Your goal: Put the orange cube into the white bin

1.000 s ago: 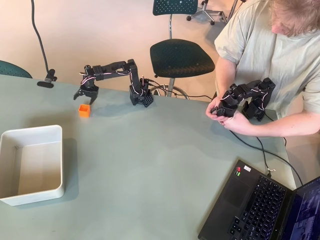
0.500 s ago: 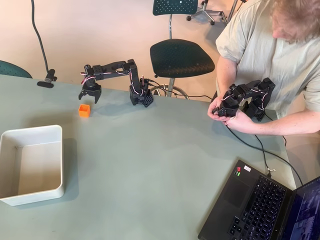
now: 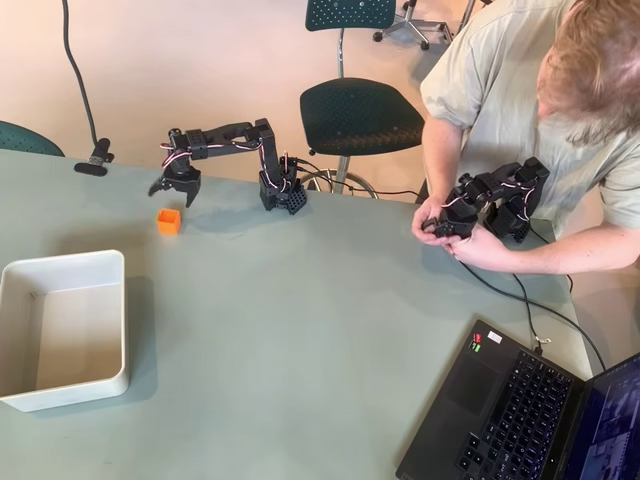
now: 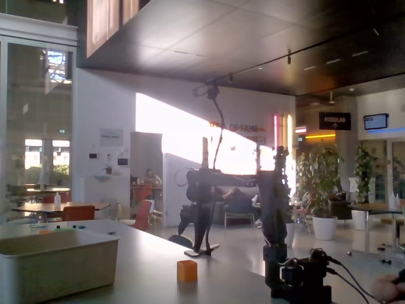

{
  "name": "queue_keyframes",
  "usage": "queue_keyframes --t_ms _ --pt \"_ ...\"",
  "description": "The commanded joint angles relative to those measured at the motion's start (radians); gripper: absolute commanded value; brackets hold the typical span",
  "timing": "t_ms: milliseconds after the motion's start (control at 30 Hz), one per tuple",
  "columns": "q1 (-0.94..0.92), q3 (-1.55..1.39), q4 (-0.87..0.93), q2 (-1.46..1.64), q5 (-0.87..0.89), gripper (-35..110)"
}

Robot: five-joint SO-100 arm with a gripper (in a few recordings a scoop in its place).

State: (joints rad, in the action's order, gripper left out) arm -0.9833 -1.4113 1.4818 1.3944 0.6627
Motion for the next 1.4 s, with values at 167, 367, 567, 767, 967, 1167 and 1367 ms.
queue_keyframes --t_ms 167,367,567,767,967,1167,1367 --pt "-0.009 0.04 0.009 -0.14 0.002 90" --pt "-0.014 0.04 -0.003 -0.141 0.002 92" --pt "-0.017 0.061 -0.011 -0.195 0.002 92" --pt "-0.031 0.13 -0.017 -0.215 0.002 92" --pt "-0.048 0.169 -0.018 -0.215 0.0 92" --pt "-0.041 0.169 -0.018 -0.218 0.0 92" --pt "-0.032 0.17 -0.057 -0.275 -0.002 92"
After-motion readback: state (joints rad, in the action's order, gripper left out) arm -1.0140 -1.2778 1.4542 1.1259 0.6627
